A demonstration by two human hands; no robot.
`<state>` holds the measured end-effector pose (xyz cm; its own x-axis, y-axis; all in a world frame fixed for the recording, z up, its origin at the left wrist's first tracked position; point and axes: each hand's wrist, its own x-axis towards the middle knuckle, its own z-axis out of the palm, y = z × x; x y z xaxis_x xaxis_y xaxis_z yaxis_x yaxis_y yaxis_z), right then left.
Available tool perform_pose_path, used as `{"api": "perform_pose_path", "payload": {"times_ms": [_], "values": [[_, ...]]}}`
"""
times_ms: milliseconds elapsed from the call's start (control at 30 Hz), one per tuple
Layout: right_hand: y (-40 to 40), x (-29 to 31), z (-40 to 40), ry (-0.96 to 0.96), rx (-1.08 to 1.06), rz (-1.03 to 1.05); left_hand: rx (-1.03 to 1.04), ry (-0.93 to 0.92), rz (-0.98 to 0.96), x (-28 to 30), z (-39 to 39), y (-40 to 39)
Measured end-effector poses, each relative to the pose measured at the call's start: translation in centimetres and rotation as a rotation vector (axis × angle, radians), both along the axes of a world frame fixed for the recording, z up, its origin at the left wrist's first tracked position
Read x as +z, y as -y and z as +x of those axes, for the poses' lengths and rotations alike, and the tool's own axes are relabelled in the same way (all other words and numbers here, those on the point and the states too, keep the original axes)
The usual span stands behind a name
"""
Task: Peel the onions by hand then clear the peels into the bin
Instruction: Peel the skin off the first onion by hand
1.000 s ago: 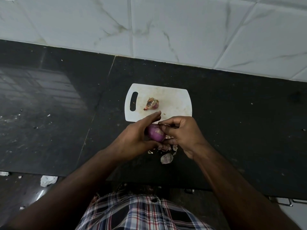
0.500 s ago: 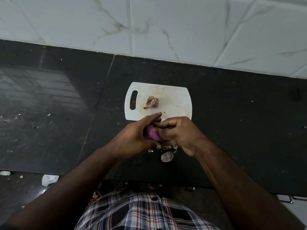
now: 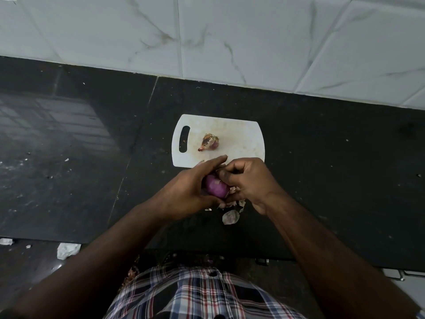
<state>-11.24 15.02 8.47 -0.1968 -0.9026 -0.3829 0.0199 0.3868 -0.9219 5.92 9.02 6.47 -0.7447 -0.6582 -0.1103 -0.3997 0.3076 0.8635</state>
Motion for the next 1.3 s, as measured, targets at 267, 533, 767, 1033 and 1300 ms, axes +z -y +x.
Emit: {"api": "perform_pose_path", "payload": {"times_ms": [267, 533, 767, 1033, 1300], "values": [[-0.2, 0.4, 0.5, 0.057, 0.052, 0.012, -0.002, 0.001, -0.015, 0.0, -0.1, 0.0], [-0.5, -0.3, 0.5, 0.039, -0.017, 0.022, -0.007, 0.011, -0.038, -0.2, 0.0, -0.4], [-0.4, -0.5, 0.8, -0.04, 0.034, -0.012, -0.024, 0.016, -0.057, -0.7, -0.1, -0.2], [-0.8, -0.3, 0.0, 0.16, 0.066, 0.064, 0.0, -0.001, -0.071, -0.7, 0.0, -0.1], [-0.4, -0.2, -0.5, 0.095, -0.024, 0.111, -0.018, -0.005, -0.093, -0.9, 0.1, -0.5]]}}
